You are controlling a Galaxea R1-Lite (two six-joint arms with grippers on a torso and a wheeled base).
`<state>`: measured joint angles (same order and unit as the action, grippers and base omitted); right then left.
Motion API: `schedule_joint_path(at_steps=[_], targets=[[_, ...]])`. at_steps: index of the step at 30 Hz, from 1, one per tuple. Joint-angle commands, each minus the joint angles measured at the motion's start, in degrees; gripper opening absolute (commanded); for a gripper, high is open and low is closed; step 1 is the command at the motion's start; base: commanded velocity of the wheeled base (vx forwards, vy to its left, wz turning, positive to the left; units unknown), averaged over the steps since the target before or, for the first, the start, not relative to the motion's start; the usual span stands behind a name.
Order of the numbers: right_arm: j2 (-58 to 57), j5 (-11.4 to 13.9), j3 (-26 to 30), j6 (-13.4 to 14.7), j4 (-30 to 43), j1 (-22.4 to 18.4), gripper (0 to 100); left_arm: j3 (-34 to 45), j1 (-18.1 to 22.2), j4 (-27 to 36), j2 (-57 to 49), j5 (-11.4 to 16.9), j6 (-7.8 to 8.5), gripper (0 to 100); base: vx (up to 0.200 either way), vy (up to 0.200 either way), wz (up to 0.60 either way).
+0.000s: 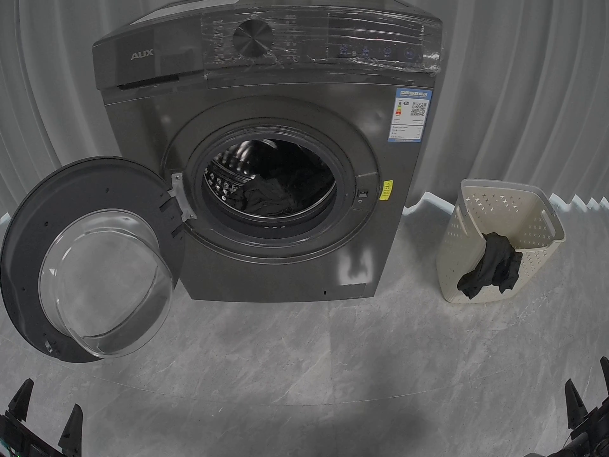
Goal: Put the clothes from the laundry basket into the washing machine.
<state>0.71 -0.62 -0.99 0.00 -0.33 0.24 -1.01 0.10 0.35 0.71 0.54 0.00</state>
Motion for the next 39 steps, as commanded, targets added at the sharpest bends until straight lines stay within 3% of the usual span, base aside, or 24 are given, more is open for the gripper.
schedule_joint_path(at_steps=[1, 39], targets=[[-0.71, 0.01, 0.99, 0.0, -0.02, 0.02, 100, 0.92, -0.01, 0.0, -0.71, -0.01, 0.0, 100, 0.0, -0.2, 0.0], [-0.71, 0.01, 0.99, 0.0, -0.02, 0.02, 100, 0.92, -0.01, 0.0, -0.71, -0.18, 0.0, 100, 0.0, -0.2, 0.0]])
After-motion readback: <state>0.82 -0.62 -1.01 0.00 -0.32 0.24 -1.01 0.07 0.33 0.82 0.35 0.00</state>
